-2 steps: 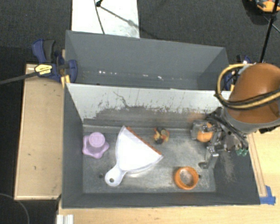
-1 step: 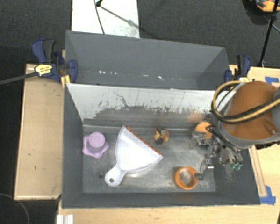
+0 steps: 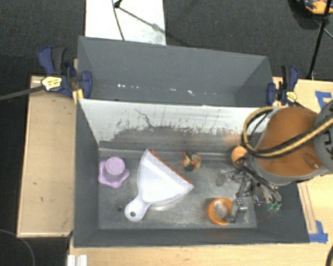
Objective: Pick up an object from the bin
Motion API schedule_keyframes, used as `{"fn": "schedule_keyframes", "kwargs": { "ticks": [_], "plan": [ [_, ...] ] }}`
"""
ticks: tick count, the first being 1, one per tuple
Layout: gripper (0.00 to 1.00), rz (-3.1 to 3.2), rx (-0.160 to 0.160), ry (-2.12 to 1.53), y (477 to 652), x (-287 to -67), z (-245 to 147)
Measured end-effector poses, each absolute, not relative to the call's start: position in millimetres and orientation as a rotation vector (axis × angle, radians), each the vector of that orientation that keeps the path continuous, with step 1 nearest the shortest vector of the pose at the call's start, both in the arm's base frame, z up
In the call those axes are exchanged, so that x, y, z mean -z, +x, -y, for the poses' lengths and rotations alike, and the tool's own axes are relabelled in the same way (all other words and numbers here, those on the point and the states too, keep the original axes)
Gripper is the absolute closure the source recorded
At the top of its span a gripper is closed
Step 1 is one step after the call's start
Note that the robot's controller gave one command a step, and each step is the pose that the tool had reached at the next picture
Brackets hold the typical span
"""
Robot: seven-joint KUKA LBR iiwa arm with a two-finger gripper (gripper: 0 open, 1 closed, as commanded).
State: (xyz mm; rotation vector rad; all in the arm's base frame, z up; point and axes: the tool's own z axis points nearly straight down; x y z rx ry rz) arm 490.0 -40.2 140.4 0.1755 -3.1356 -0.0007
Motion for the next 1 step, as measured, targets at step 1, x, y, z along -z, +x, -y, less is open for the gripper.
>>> {"fn": "schedule_keyframes", "kwargs": {
  "ticks": [1],
  "plan": [
    [1.00,3.138,0.001,0.171,476.8,-100.1,60.8]
  ]
}}
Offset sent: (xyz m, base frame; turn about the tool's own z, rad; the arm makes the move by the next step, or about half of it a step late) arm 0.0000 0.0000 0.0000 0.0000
